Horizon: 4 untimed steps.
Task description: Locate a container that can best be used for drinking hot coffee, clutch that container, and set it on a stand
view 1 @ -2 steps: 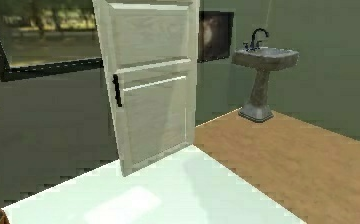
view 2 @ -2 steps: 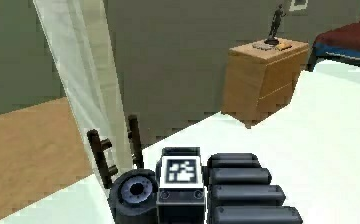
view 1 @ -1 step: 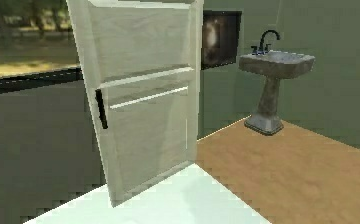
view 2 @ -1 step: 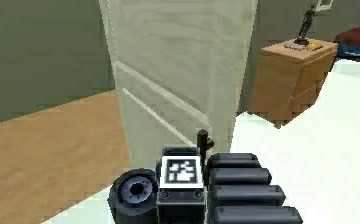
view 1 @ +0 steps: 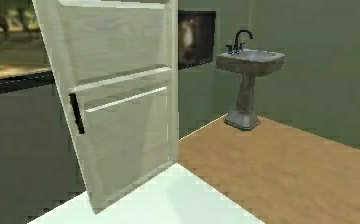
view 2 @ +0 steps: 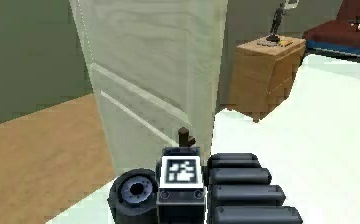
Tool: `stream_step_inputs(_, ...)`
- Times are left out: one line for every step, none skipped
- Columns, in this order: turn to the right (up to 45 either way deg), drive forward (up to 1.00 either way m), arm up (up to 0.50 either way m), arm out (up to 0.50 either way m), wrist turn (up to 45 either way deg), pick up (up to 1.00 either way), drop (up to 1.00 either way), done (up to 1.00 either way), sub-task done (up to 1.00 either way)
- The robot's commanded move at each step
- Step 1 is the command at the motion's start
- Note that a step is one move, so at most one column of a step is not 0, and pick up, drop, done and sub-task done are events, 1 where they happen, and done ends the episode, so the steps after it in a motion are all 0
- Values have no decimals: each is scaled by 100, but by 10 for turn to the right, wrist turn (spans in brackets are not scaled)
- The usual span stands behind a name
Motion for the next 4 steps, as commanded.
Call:
stream_step_inputs(0, 10, 0, 0, 0, 0, 0, 0, 0)
stream_step_inputs(420, 0, 0, 0, 0, 0, 0, 0, 0)
stream_step_inputs(30, 0, 0, 0, 0, 0, 0, 0, 0)
stream_step_inputs(0, 100, 0, 0, 0, 0, 0, 0, 0)
